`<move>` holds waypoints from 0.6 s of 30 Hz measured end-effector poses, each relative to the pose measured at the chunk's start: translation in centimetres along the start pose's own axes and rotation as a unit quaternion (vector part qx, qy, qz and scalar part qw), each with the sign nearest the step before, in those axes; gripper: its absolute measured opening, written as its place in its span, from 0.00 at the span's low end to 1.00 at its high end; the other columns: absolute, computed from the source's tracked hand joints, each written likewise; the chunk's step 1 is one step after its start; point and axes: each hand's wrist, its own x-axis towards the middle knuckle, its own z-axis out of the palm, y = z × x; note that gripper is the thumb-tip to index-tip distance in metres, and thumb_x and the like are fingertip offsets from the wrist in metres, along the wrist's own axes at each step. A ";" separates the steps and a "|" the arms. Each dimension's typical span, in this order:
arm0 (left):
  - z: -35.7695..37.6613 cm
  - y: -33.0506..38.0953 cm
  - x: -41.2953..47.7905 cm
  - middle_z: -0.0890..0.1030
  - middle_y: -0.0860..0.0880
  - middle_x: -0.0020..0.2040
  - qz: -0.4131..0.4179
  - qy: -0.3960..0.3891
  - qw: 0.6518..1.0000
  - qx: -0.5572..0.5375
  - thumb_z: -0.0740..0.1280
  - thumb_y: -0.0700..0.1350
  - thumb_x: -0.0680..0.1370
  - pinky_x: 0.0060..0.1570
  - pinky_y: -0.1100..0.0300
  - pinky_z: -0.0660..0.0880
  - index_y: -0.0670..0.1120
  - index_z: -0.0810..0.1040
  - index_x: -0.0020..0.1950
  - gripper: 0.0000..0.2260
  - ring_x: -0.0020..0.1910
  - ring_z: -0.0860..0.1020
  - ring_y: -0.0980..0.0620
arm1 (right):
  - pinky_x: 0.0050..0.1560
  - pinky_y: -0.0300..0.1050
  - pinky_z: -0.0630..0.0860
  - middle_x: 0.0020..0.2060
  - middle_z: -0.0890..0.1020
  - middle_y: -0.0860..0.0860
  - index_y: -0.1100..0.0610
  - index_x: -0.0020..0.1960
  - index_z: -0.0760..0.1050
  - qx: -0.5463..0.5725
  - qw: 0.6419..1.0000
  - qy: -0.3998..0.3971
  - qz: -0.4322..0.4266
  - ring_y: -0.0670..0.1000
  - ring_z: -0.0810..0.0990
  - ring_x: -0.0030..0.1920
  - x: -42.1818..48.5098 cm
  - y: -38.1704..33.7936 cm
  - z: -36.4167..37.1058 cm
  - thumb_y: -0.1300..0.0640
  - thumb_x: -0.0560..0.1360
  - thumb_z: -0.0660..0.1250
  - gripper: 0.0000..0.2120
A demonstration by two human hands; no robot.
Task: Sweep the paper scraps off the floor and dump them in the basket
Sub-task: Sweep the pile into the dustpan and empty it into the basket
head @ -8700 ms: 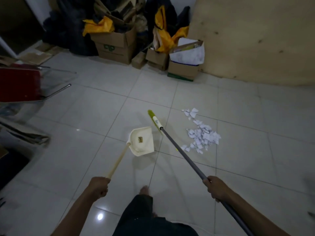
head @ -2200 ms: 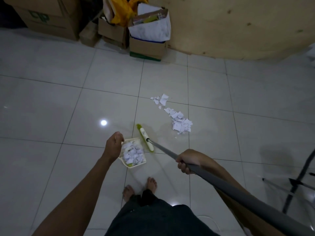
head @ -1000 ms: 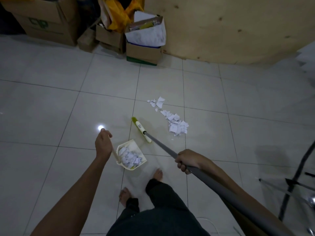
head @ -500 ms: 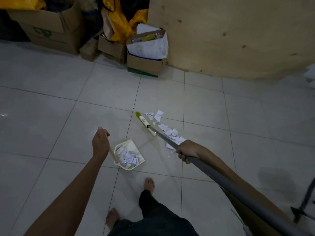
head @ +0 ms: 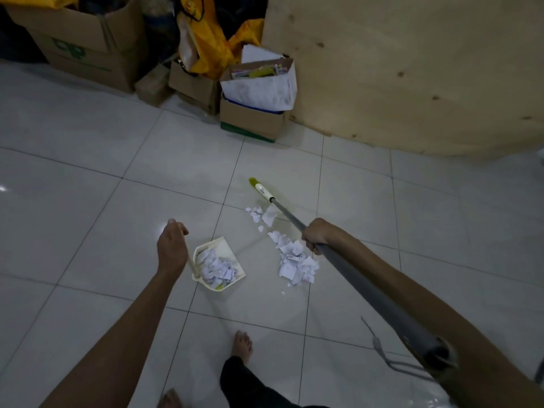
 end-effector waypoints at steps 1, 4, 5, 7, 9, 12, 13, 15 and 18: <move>0.1 0.0 0.4 0.72 0.41 0.39 0.002 -0.001 1.000 -0.002 0.47 0.51 0.82 0.42 0.54 0.67 0.39 0.73 0.43 0.22 0.39 0.70 0.48 | 0.33 0.42 0.73 0.12 0.72 0.48 0.61 0.31 0.70 -0.028 1.000 0.009 0.003 0.54 0.77 0.29 0.7 -0.4 0.0 0.66 0.72 0.65 0.12; 0.5 0.3 1.4 0.72 0.42 0.38 0.008 -0.004 1.000 0.004 0.46 0.50 0.83 0.41 0.55 0.66 0.40 0.72 0.43 0.21 0.38 0.69 0.49 | 0.23 0.40 0.71 0.15 0.74 0.53 0.64 0.30 0.69 -0.054 0.998 0.022 0.006 0.51 0.75 0.20 2.5 -1.8 -0.1 0.69 0.70 0.65 0.11; 0.6 0.4 1.9 0.72 0.42 0.38 0.008 -0.006 1.000 0.007 0.46 0.49 0.83 0.41 0.56 0.66 0.39 0.72 0.43 0.21 0.38 0.69 0.49 | 0.23 0.40 0.70 0.20 0.75 0.55 0.65 0.30 0.69 -0.059 0.998 0.019 -0.001 0.52 0.74 0.21 3.0 -2.4 -0.1 0.70 0.70 0.65 0.11; 0.9 0.4 2.1 0.72 0.41 0.38 0.012 -0.011 1.000 0.008 0.46 0.49 0.83 0.40 0.57 0.65 0.39 0.72 0.43 0.21 0.37 0.69 0.49 | 0.22 0.39 0.69 0.25 0.74 0.56 0.65 0.32 0.69 -0.067 0.998 0.006 -0.005 0.51 0.73 0.24 3.7 -2.8 0.1 0.72 0.71 0.63 0.10; 1.2 0.2 2.2 0.72 0.42 0.38 0.019 -0.011 1.000 0.008 0.46 0.50 0.83 0.41 0.56 0.66 0.39 0.72 0.42 0.22 0.37 0.70 0.49 | 0.20 0.38 0.69 0.23 0.75 0.55 0.67 0.41 0.72 -0.064 0.998 -0.014 -0.001 0.50 0.74 0.22 4.7 -2.9 0.6 0.71 0.73 0.61 0.04; 1.7 0.2 2.3 0.73 0.42 0.38 0.021 -0.011 1.000 0.002 0.46 0.53 0.80 0.42 0.56 0.66 0.37 0.72 0.43 0.24 0.39 0.70 0.49 | 0.32 0.43 0.72 0.33 0.76 0.57 0.68 0.45 0.74 -0.069 0.997 -0.042 -0.004 0.53 0.75 0.32 5.5 -2.3 1.6 0.68 0.74 0.62 0.04; 1.8 0.2 2.3 0.73 0.42 0.39 0.023 -0.011 1.000 0.002 0.46 0.53 0.80 0.43 0.55 0.66 0.36 0.72 0.43 0.24 0.39 0.70 0.49 | 0.32 0.43 0.71 0.33 0.76 0.57 0.68 0.40 0.72 -0.083 0.995 -0.052 -0.007 0.52 0.75 0.31 5.3 -2.1 1.9 0.68 0.74 0.62 0.04; 2.0 0.3 2.4 0.73 0.42 0.39 0.026 -0.011 1.000 0.004 0.46 0.53 0.79 0.43 0.55 0.67 0.35 0.71 0.42 0.24 0.39 0.70 0.48 | 0.30 0.43 0.71 0.31 0.76 0.58 0.64 0.37 0.69 -0.102 0.992 -0.072 -0.008 0.52 0.74 0.28 5.0 -1.4 2.6 0.69 0.73 0.61 0.06; 2.1 0.3 2.3 0.73 0.42 0.38 0.021 -0.011 1.000 0.012 0.46 0.52 0.81 0.42 0.54 0.67 0.35 0.72 0.43 0.24 0.39 0.70 0.48 | 0.33 0.47 0.74 0.37 0.78 0.60 0.67 0.50 0.72 -0.104 0.991 -0.087 0.000 0.54 0.75 0.31 4.5 0.0 3.3 0.70 0.71 0.63 0.08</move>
